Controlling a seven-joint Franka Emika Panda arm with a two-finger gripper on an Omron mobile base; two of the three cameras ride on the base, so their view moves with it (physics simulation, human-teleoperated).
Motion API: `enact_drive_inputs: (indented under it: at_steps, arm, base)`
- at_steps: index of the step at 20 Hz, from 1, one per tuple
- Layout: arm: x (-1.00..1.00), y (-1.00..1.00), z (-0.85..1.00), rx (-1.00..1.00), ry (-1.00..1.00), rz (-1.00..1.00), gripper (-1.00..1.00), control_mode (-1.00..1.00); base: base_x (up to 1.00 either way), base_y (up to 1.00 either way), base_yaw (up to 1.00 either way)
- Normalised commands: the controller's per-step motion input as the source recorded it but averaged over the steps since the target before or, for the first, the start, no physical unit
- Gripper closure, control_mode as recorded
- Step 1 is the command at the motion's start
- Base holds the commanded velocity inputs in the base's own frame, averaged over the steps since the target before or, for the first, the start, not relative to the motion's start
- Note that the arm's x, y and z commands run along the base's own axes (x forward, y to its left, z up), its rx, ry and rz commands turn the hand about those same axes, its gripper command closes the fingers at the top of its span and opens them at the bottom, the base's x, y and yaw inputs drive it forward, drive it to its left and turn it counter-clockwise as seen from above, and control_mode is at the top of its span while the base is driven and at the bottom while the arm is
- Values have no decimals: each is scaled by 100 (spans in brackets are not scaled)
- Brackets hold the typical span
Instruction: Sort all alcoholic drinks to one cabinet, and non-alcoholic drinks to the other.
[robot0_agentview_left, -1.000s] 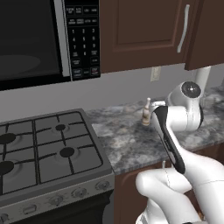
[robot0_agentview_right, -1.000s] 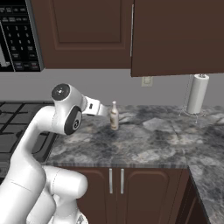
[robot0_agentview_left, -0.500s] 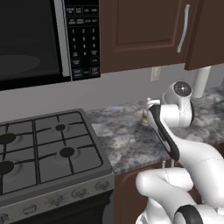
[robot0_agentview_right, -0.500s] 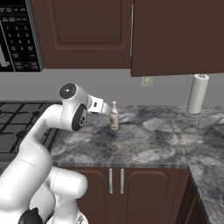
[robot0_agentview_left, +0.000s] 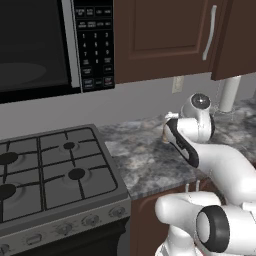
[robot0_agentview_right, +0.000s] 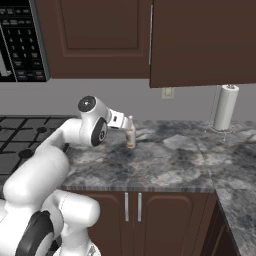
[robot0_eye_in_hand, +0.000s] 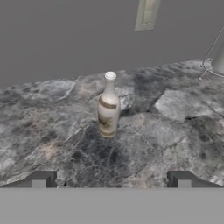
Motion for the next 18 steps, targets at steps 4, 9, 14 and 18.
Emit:
enact_drive_inputs:
  at_steps: [4, 9, 14, 18]
  arm:
    - [42, -1, -23, 0, 3, -1, -100, -100]
    - [40, 0, -23, 0, 5, 0, -100, -100]
    - [40, -5, -20, 0, 3, 0, -100, -100]
    - [38, -7, -24, 0, 1, 0, -100, -100]
  base:
    - [0, 0, 0]
    - [0, 0, 0]
    - [0, 0, 0]
    - [0, 0, 0]
